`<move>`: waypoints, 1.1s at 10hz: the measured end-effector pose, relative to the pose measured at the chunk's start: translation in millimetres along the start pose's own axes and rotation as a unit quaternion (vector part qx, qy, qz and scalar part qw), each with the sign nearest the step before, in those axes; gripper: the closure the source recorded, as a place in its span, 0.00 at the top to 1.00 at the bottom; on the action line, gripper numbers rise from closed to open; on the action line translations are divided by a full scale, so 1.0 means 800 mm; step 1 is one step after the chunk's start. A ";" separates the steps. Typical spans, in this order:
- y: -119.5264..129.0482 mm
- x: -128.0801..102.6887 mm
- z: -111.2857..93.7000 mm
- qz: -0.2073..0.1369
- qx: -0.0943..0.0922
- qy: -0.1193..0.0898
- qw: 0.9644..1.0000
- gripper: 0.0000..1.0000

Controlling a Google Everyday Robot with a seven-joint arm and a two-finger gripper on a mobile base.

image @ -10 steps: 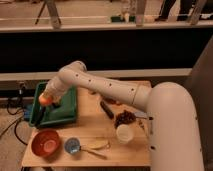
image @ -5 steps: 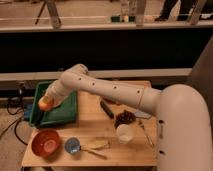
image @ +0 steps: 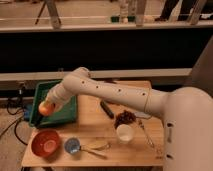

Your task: Place apple in red bowl

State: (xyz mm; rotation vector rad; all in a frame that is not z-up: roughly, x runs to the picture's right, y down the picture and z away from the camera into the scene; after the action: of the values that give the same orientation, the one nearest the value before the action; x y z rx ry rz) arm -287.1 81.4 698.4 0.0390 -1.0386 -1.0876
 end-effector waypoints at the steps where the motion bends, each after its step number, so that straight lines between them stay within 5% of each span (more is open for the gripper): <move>1: 0.004 -0.007 -0.003 0.004 -0.002 -0.003 1.000 0.00; 11: 0.034 -0.058 0.004 0.018 0.002 -0.029 0.999 0.00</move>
State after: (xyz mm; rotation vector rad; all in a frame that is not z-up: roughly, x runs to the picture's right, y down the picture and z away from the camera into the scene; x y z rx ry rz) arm -273.6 131.1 682.3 -0.0079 -1.0890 -1.0585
